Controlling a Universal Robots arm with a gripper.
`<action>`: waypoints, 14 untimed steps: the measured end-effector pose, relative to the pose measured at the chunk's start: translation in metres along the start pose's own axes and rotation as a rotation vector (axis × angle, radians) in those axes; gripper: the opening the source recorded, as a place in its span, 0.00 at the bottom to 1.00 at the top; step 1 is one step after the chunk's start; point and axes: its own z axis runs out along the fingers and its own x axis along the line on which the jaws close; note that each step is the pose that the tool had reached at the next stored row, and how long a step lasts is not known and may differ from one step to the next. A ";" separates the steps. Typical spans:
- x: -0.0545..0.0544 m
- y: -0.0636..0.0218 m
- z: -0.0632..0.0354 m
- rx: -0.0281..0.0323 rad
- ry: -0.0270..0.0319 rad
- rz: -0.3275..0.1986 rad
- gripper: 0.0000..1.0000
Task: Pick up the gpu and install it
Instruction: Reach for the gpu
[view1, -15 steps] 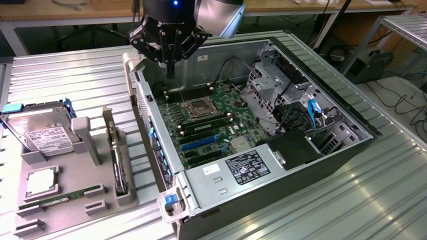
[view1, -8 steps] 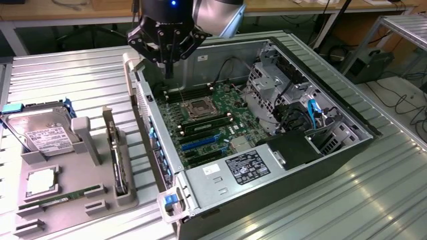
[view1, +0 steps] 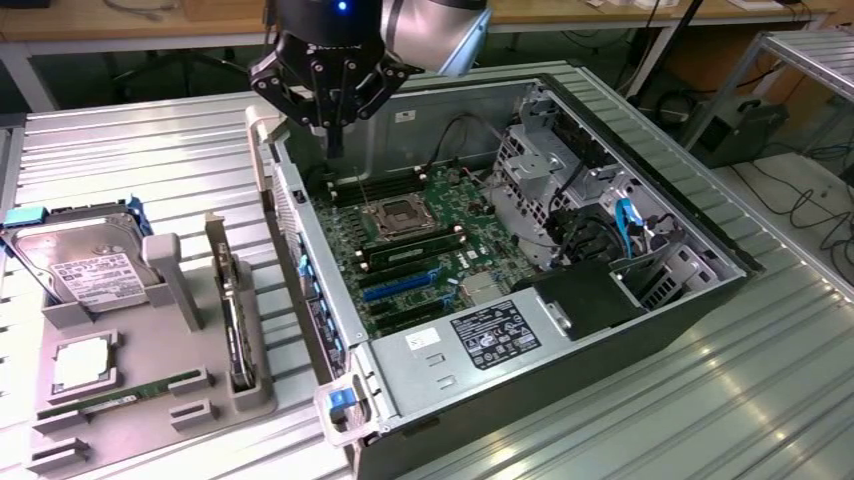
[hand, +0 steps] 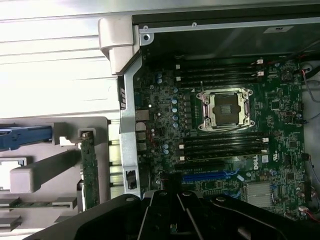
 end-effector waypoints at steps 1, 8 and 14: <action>0.000 0.0000 0.0000 0.0000 0.0000 0.000 0.11; 0.006 -0.0004 -0.0001 0.0000 0.0000 0.000 0.11; 0.008 -0.0006 -0.0002 0.0000 0.0000 0.000 0.11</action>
